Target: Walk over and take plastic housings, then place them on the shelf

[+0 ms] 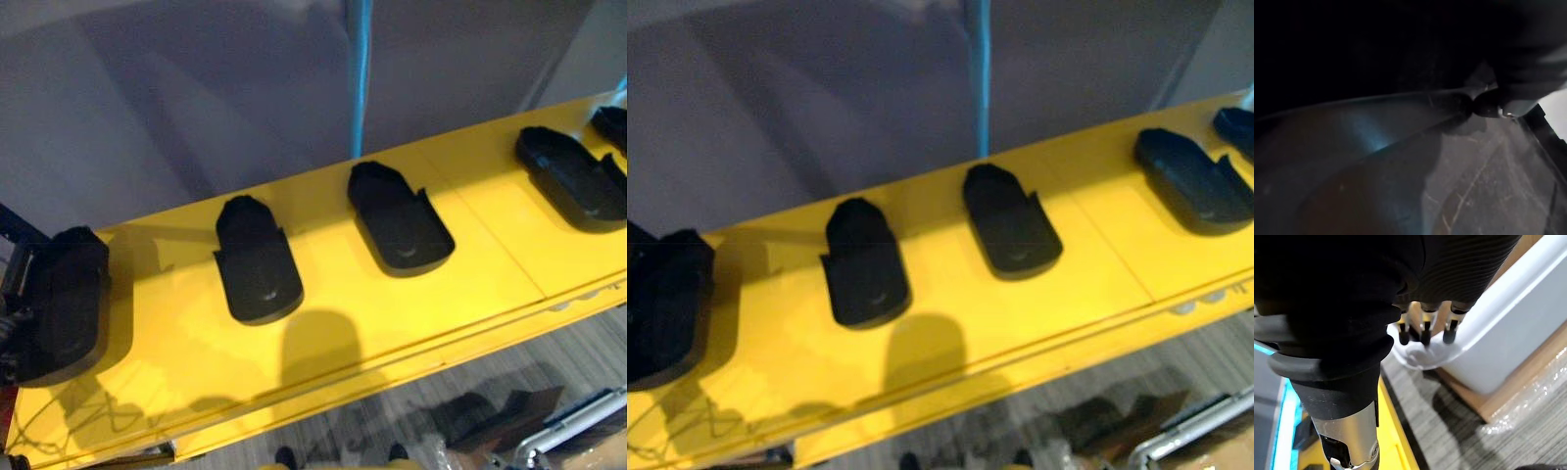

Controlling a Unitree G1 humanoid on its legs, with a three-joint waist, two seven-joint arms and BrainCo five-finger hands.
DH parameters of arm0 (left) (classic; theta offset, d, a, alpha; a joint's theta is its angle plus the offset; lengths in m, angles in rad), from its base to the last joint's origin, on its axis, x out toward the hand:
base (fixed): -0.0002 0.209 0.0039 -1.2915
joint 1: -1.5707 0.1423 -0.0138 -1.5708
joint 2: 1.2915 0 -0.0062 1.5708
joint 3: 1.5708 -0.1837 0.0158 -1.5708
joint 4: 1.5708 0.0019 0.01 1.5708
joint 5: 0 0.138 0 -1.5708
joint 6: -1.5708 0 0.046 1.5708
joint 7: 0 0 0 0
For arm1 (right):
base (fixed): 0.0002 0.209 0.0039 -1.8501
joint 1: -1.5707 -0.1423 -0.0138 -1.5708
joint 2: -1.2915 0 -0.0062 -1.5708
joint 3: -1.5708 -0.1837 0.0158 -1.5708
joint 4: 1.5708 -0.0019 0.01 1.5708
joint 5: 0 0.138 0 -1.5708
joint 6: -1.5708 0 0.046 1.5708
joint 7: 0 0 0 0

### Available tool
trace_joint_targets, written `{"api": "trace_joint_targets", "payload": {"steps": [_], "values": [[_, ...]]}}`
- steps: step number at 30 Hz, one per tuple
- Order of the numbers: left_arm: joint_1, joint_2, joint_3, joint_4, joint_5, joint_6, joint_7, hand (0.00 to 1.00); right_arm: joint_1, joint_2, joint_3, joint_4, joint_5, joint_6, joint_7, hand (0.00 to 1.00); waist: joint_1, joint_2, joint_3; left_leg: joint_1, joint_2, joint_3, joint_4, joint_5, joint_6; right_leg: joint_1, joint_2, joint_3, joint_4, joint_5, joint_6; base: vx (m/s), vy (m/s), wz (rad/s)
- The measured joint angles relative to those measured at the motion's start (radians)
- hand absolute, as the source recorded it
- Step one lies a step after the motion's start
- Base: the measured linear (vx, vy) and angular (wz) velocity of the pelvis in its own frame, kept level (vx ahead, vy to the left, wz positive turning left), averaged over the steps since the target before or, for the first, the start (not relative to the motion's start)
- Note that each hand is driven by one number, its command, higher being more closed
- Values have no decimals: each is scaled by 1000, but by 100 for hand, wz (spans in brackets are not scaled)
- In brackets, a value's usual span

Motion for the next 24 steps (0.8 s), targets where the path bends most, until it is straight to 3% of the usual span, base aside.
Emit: {"api": "trace_joint_targets", "payload": {"steps": [6,19,24], "values": [[1,0,-7,0,-1,-63,-14,100,-14,-2,1,2,0,-1,1,0,0,-10,5,-1,0,-1,0,0,0,1,-1,-2,-2,0,-1,3,-1,1],[37,-10,-45,-33,-13,-83,-9,100,-31,-4,0,2,0,-4,1,0,-2,-32,41,-3,-1,-1,-2,0,0,-5,-1,-2,-5,0,0,0,0,0],[36,-83,-43,-53,-29,-95,49,100,-32,-4,0,1,0,-7,1,0,-2,-26,45,-3,-1,-1,-2,0,0,0,-1,-3,-7,1,-1,0,0,0]]}}
